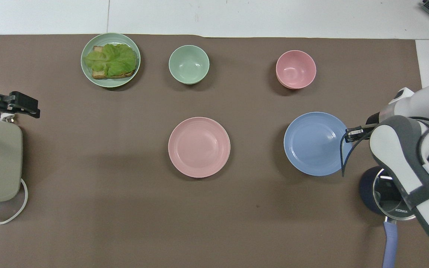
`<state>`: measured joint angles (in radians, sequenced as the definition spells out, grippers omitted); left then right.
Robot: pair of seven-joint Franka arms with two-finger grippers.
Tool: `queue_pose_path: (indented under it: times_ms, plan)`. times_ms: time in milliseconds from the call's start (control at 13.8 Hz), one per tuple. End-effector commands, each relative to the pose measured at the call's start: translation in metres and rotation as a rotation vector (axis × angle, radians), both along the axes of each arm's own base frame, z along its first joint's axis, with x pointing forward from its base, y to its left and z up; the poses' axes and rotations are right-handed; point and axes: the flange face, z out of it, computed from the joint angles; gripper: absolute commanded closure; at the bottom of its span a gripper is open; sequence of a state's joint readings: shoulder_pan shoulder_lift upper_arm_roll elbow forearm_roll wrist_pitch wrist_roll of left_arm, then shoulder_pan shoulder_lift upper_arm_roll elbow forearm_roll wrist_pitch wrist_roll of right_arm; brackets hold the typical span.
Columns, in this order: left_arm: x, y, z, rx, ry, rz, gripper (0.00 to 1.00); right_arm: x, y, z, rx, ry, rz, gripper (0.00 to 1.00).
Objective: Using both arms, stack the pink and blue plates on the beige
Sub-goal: 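Lift the blue plate with the right gripper and carry it over the pink plate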
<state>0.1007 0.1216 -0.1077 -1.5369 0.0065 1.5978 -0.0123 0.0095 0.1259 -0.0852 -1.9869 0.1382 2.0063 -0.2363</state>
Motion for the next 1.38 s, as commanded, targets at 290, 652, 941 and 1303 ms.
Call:
queue_pose_path:
  times_ms: [290, 652, 941, 1303]
  plan:
    - [-0.055, -0.008, 0.087, 0.029, -0.068, 0.011, 0.0, -0.01, 0.138, 0.045, 0.012, -0.05, -0.028, 1.0]
    - [-0.059, -0.009, 0.091, 0.03, -0.068, 0.011, 0.0, -0.008, 0.247, 0.043, 0.049, -0.037, -0.199, 1.0]
    - [-0.059, -0.011, 0.091, 0.03, -0.069, 0.005, 0.0, -0.013, 0.305, 0.024, 0.102, -0.061, -0.235, 1.0]
    - [-0.059, -0.002, 0.091, 0.03, -0.069, 0.02, 0.0, -0.016, 0.331, -0.007, 0.137, -0.034, -0.243, 1.0]
